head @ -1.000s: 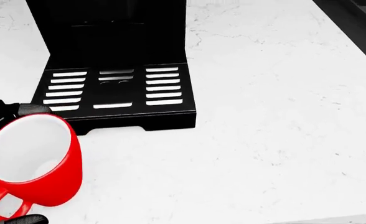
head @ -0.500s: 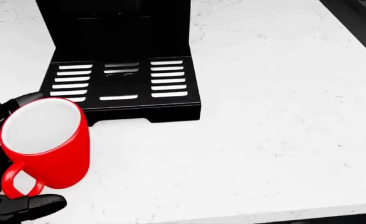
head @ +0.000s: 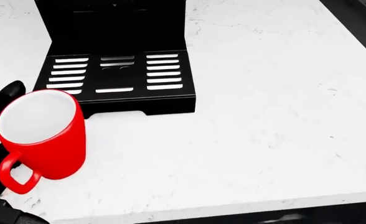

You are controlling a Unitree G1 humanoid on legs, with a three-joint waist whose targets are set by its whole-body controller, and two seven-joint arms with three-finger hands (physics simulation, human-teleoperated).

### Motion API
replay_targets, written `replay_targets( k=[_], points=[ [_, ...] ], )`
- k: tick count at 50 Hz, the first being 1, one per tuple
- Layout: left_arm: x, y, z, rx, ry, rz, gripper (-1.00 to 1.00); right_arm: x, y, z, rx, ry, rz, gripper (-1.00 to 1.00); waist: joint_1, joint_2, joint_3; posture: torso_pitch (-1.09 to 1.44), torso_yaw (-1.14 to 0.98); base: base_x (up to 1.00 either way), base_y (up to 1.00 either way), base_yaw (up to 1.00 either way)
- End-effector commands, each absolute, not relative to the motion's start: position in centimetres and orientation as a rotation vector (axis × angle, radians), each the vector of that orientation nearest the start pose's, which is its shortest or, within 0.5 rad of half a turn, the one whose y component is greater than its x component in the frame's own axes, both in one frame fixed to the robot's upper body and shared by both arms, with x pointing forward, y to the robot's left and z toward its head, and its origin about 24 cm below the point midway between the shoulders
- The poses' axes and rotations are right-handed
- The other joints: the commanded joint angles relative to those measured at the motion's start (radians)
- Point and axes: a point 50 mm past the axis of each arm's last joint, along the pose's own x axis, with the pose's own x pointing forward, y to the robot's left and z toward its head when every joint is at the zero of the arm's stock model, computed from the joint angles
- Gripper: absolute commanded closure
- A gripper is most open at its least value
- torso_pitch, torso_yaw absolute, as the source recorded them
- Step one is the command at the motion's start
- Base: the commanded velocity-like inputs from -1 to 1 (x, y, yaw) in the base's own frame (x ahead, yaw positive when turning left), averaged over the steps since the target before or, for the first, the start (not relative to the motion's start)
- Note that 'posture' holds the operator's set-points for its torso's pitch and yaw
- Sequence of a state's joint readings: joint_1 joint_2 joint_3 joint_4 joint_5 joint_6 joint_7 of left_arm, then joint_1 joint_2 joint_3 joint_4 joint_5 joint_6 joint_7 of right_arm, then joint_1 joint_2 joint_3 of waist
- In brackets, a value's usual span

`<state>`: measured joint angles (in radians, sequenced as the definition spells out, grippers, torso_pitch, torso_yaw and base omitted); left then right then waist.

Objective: Pick the mug from under the coffee machine dispenser and place it on the counter.

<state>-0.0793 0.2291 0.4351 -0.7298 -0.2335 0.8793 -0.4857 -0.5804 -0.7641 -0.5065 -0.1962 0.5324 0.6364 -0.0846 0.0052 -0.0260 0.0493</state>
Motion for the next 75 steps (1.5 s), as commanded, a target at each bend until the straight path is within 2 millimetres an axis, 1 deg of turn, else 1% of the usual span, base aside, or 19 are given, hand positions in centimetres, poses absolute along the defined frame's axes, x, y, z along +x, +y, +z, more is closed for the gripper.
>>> replay_targets(
  k=[1,4,15,19,28,31,34,38,43,46,52,59,72,75],
  points=[
    [21.7,23.4,17.2,0.079,-0.045,-0.106,-1.00,25.9,-31.2,31.5,-0.083,-0.482,-0.318,-1.00,0.004,-0.006,-0.016,0.00,0.00,0.00,0.00,0.00],
    [21.7,23.7,17.6,0.083,-0.055,-0.095,-1.00,25.9,-31.3,31.4,-0.083,-0.481,-0.317,-1.00,0.003,-0.006,-0.015,0.00,0.00,0.00,0.00,0.00],
    [21.7,25.8,18.9,0.114,-0.079,-0.047,-1.00,25.9,-31.4,31.4,-0.085,-0.480,-0.316,-1.00,0.000,-0.003,-0.011,0.00,0.00,0.00,0.00,0.00],
    [21.3,26.4,19.1,0.133,-0.075,-0.037,-1.00,25.9,-31.4,31.5,-0.086,-0.481,-0.317,-1.00,-0.001,-0.002,-0.010,0.00,0.00,0.00,0.00,0.00],
    [21.2,28.7,21.2,0.153,-0.118,0.036,-1.00,25.8,-31.3,31.8,-0.088,-0.485,-0.319,-1.00,0.001,0.003,-0.014,0.00,0.00,0.00,0.00,0.00],
    [21.0,29.2,22.6,0.159,-0.139,0.052,-1.00,25.8,-31.3,31.9,-0.088,-0.485,-0.319,-1.00,0.002,0.004,-0.016,0.00,0.00,0.00,0.00,0.00],
    [20.9,29.4,23.1,0.162,-0.148,0.057,-1.00,25.8,-31.4,31.9,-0.089,-0.485,-0.320,-1.00,0.003,0.004,-0.016,0.00,0.00,0.00,0.00,0.00],
    [20.6,30.3,25.1,0.172,-0.181,0.080,-1.00,25.8,-31.5,31.8,-0.091,-0.484,-0.320,-1.00,0.004,0.008,-0.017,0.00,0.00,0.00,0.00,0.00],
    [20.4,31.0,26.8,0.179,-0.207,0.094,-1.00,25.7,-31.5,31.9,-0.092,-0.484,-0.322,-1.00,0.004,0.012,-0.015,0.00,0.00,0.00,0.00,0.00],
    [20.0,31.2,28.3,0.188,-0.233,0.088,-1.00,25.7,-31.5,31.9,-0.093,-0.485,-0.322,-1.00,0.003,0.016,-0.014,0.00,0.00,0.00,0.00,0.00],
    [19.3,31.3,30.5,0.203,-0.269,0.071,-1.00,25.7,-31.6,32.0,-0.095,-0.487,-0.323,-1.00,0.001,0.020,-0.007,0.00,0.00,0.00,0.00,0.00],
    [18.7,31.3,32.1,0.213,-0.300,0.067,-1.00,25.6,-31.7,32.2,-0.096,-0.491,-0.326,-1.00,-0.001,0.025,0.001,0.00,0.00,0.00,0.00,0.00],
    [16.8,32.2,37.0,0.223,-0.423,0.115,-1.00,25.5,-31.8,32.8,-0.099,-0.501,-0.330,-1.00,-0.008,0.030,0.012,0.00,0.00,0.00,0.00,0.00],
    [16.5,32.2,37.5,0.230,-0.437,0.114,-1.00,25.5,-31.9,32.8,-0.099,-0.503,-0.331,-1.00,-0.009,0.032,0.013,0.00,0.00,0.00,0.00,0.00]
  ],
)
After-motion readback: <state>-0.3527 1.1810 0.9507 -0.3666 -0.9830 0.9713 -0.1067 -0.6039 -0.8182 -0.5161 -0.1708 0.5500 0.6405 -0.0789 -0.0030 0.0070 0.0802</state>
